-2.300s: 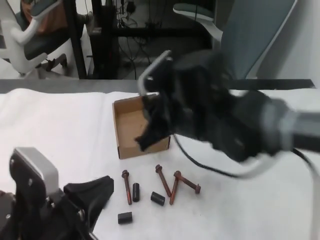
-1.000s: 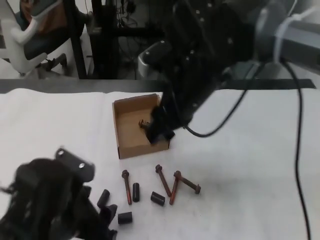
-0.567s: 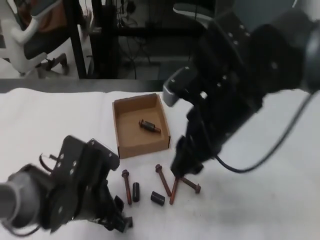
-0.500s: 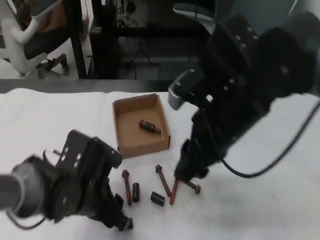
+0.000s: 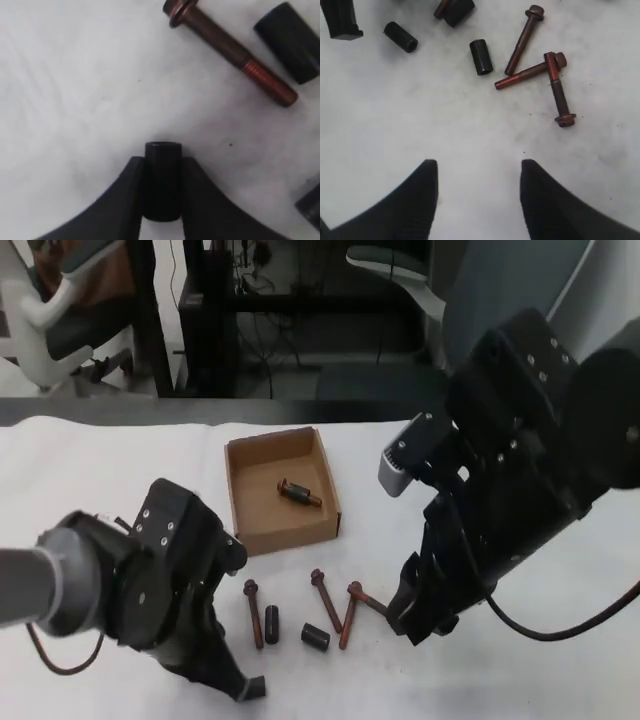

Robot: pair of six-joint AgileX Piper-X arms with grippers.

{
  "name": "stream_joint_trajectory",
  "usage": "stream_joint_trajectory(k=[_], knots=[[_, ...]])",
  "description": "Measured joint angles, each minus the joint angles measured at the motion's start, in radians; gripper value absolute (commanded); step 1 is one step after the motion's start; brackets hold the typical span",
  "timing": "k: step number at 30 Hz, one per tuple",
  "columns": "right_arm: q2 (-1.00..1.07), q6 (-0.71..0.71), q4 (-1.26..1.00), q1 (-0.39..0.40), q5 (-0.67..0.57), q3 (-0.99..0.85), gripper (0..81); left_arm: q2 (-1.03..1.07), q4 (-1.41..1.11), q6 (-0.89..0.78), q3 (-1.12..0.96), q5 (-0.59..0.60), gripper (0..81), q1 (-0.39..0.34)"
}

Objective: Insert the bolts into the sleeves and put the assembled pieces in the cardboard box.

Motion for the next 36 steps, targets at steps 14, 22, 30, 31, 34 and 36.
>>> stream_joint_trajectory(k=[14,22,30,31,34,36], knots=[[0.003,-0.16,-0.189,-0.063,0.163,0.13,47.3,-0.116,0.067,-0.068,-0.046,0.23,1.8,-0.02],[0.139,-0.184,-0.272,-0.063,0.107,0.117,47.3,-0.424,-0.124,-0.109,-0.048,0.282,1.8,-0.062],[0.299,-0.213,-0.333,-0.063,0.111,0.105,47.3,-0.515,-0.117,-0.113,-0.047,0.279,1.8,-0.062],[0.316,-0.213,-0.35,-0.063,0.113,0.105,47.3,-0.514,-0.114,-0.113,-0.047,0.279,1.8,-0.062],[0.353,-0.213,-0.381,-0.066,0.122,0.098,47.3,-0.514,-0.105,-0.113,-0.047,0.279,1.8,-0.062],[0.371,-0.213,-0.393,-0.066,0.117,0.088,47.3,-0.514,-0.098,-0.11,-0.047,0.279,1.8,-0.062]])
